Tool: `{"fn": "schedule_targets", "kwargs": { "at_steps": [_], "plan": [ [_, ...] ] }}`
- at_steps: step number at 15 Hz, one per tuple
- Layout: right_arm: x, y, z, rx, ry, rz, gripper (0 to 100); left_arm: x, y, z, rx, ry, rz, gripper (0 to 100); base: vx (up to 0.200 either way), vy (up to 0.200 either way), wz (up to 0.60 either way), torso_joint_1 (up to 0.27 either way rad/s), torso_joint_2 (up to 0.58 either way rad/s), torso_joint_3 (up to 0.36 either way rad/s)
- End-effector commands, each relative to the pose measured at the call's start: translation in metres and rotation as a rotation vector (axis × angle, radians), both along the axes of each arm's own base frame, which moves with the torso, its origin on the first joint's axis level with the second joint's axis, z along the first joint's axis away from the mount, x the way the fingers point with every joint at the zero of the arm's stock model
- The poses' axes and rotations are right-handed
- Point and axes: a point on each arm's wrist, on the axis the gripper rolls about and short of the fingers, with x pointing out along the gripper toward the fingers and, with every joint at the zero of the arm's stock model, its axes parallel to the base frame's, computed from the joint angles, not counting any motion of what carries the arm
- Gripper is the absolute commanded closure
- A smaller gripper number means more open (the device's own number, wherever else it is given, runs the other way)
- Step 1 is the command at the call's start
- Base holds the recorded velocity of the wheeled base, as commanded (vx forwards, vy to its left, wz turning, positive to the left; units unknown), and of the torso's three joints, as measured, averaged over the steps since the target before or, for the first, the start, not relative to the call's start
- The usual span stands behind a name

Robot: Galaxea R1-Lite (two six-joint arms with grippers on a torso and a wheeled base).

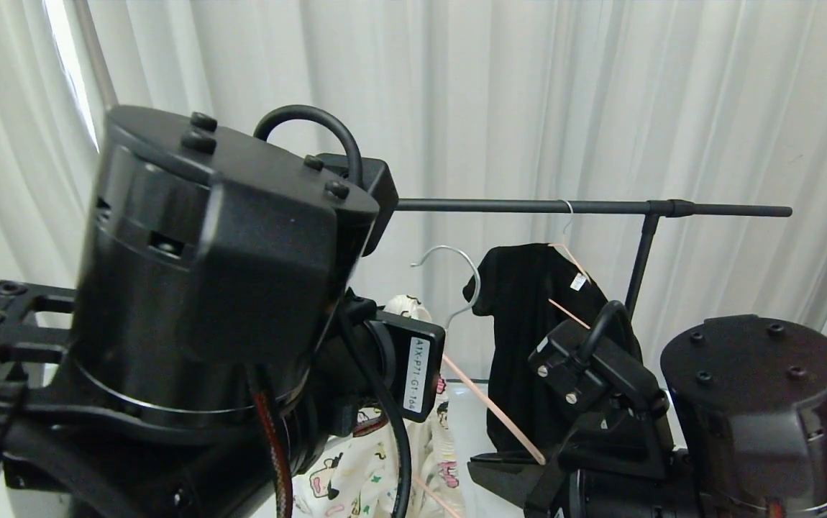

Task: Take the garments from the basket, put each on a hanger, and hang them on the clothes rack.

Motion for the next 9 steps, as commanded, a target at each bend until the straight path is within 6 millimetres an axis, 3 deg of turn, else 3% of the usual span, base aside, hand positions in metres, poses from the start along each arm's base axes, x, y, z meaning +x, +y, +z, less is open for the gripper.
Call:
{"fn": "schedule_targets", "kwargs": {
  "at_steps": [1, 2, 9],
  "plan": [
    [0.0, 0.0, 0.0, -0.002, -0.002, -0.012, 100, -0.002, 0.001, 0.002, -0.008, -0.004, -0.005, 100, 0.0, 0.0, 0.0, 0.0, 0.0, 0.0],
    [0.0, -0.001, -0.001, -0.005, -0.005, -0.02, 100, -0.002, 0.001, 0.002, -0.008, -0.004, -0.005, 0, 0.0, 0.0, 0.0, 0.0, 0.0, 0.0],
    [0.003, -0.001, 0.002, 0.073, -0.111, -0.151, 100, -0.011, 0.033, 0.008, 0.007, -0.037, 0.015, 0, 0.0, 0.0, 0.0, 0.0, 0.0, 0.0]
  ]
}}
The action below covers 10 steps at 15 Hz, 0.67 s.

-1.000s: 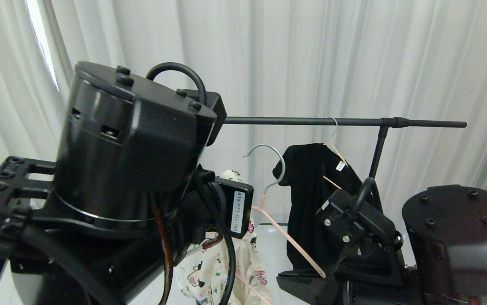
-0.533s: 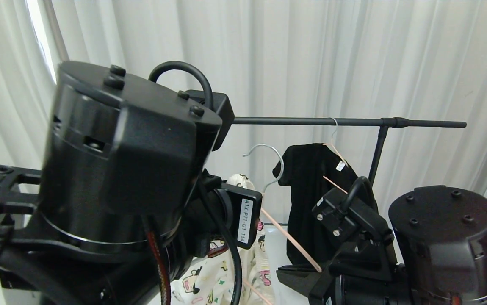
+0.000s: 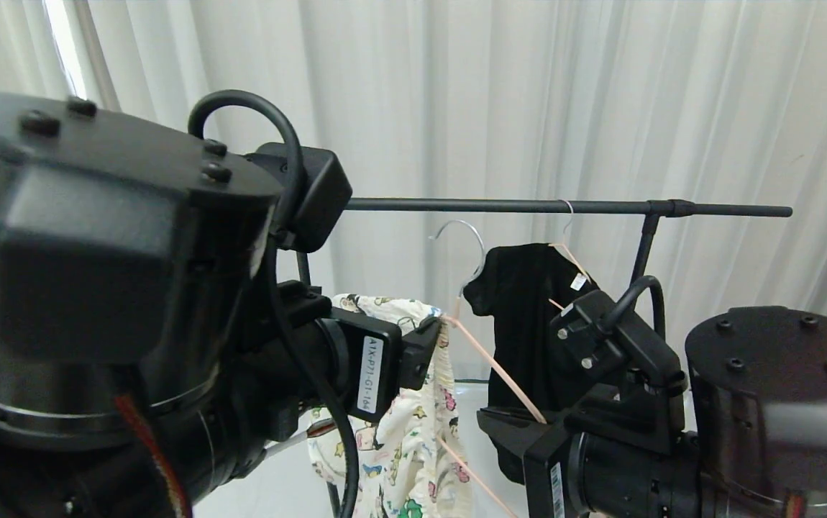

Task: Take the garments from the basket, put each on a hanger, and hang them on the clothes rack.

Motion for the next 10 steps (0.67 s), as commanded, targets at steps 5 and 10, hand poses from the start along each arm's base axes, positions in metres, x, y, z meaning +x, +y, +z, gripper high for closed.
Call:
{"fn": "schedule_targets", "kwargs": {
  "at_steps": [5, 10],
  "plan": [
    [-0.003, -0.02, -0.023, -0.019, -0.163, 0.016, 100, -0.019, 0.034, -0.003, -0.009, -0.009, 0.001, 0, 0.0, 0.0, 0.0, 0.0, 0.0, 0.0],
    [-0.019, -0.065, -0.037, -0.097, -0.264, 0.042, 100, -0.052, 0.085, -0.025, 0.004, 0.028, -0.192, 0, 0.0, 0.0, 0.0, 0.0, 0.0, 0.0]
  ]
}}
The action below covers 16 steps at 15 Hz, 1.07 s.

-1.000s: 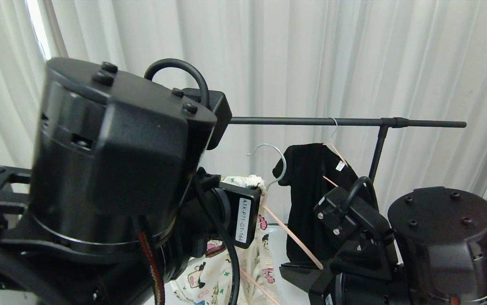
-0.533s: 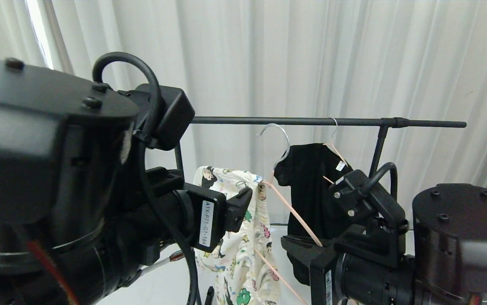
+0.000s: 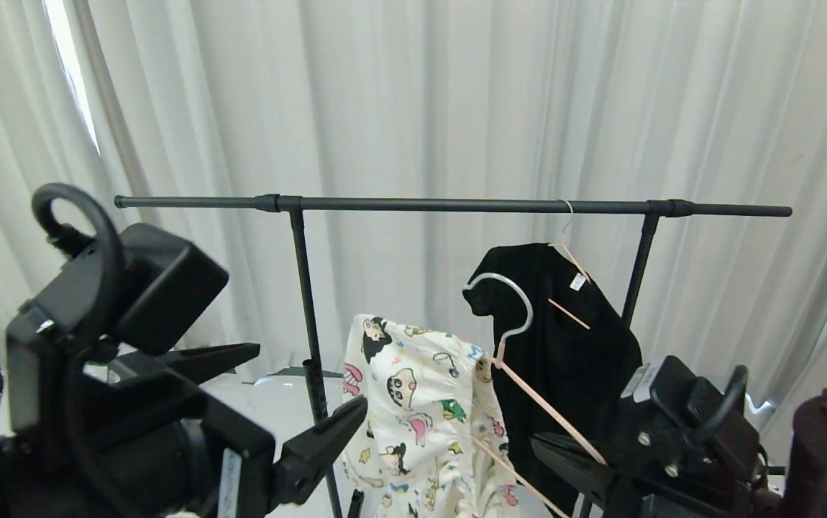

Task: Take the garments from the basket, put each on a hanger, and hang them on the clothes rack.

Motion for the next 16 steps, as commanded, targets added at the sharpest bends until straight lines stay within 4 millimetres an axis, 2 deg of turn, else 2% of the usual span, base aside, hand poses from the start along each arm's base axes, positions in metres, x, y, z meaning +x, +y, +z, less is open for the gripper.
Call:
{"fn": "schedule_targets", "kwargs": {
  "at_steps": [1, 4, 7, 12, 16],
  "plan": [
    [-0.016, -0.031, 0.0, -0.003, -0.049, 0.054, 100, -0.025, 0.04, -0.007, -0.02, -0.036, -0.134, 0, 0.0, 0.0, 0.0, 0.0, 0.0, 0.0],
    [-0.03, -0.052, -0.007, -0.047, -0.116, 0.207, 100, -0.044, 0.061, -0.027, 0.059, -0.091, -0.394, 0, 0.0, 0.0, 0.0, 0.0, 0.0, 0.0],
    [-0.034, -0.054, -0.01, -0.069, -0.143, 0.324, 100, -0.047, 0.06, -0.043, 0.128, -0.089, -0.575, 0, 0.0, 0.0, 0.0, 0.0, 0.0, 0.0],
    [-0.035, -0.051, -0.011, -0.081, -0.167, 0.38, 100, -0.015, 0.007, -0.055, 0.098, -0.039, -0.685, 0, 0.0, 0.0, 0.0, 0.0, 0.0, 0.0],
    [-0.039, -0.048, -0.008, -0.074, -0.179, 0.41, 100, 0.003, -0.017, -0.071, 0.107, 0.02, -0.726, 0, 0.0, 0.0, 0.0, 0.0, 0.0, 0.0]
  ]
}}
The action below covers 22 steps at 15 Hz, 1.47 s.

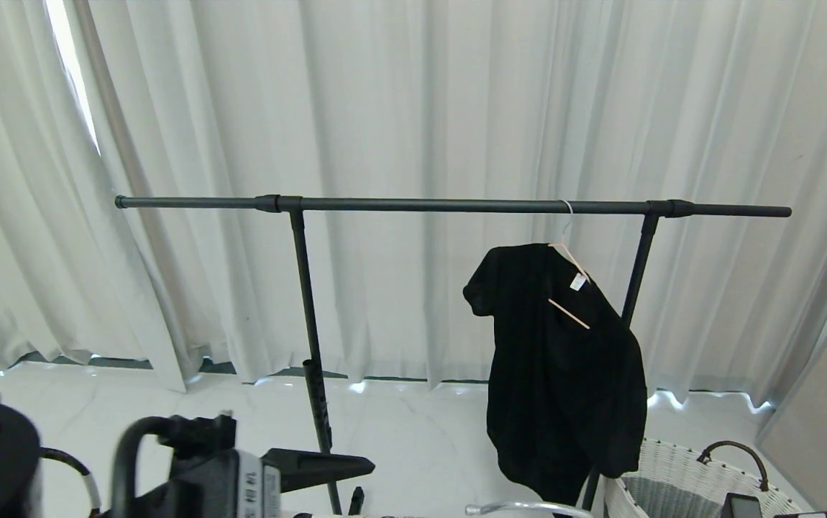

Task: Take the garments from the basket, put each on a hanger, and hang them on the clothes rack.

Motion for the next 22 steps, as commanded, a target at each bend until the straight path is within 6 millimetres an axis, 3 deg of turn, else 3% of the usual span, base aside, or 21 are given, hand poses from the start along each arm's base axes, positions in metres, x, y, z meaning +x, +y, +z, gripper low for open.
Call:
{"fn": "schedule_targets", "kwargs": {
  "at_steps": [1, 5, 6, 14, 15, 22],
  "plan": [
    [-0.001, 0.003, 0.002, 0.004, -0.011, 0.018, 100, 0.015, -0.015, -0.019, 0.081, 0.059, 0.018, 0, 0.0, 0.0, 0.0, 0.0, 0.0, 0.0],
    [-0.005, 0.006, 0.005, 0.011, -0.021, 0.046, 100, 0.023, -0.014, -0.026, 0.107, 0.08, 0.055, 0, 0.0, 0.0, 0.0, 0.0, 0.0, 0.0],
    [-0.005, 0.006, 0.005, 0.012, -0.023, 0.048, 100, 0.023, -0.014, -0.026, 0.107, 0.08, 0.055, 100, 0.0, 0.0, 0.0, 0.0, 0.0, 0.0],
    [-0.006, 0.004, 0.004, -0.001, -0.049, 0.059, 100, 0.023, -0.013, -0.027, 0.111, 0.08, 0.062, 100, 0.0, 0.0, 0.0, 0.0, 0.0, 0.0],
    [-0.006, 0.004, 0.003, -0.003, -0.049, 0.059, 0, 0.023, -0.012, -0.028, 0.113, 0.08, 0.063, 100, 0.0, 0.0, 0.0, 0.0, 0.0, 0.0],
    [-0.004, -0.003, -0.009, -0.055, -0.032, -0.015, 0, 0.035, 0.022, -0.04, 0.194, 0.038, 0.385, 100, 0.0, 0.0, 0.0, 0.0, 0.0, 0.0]
  ]
}}
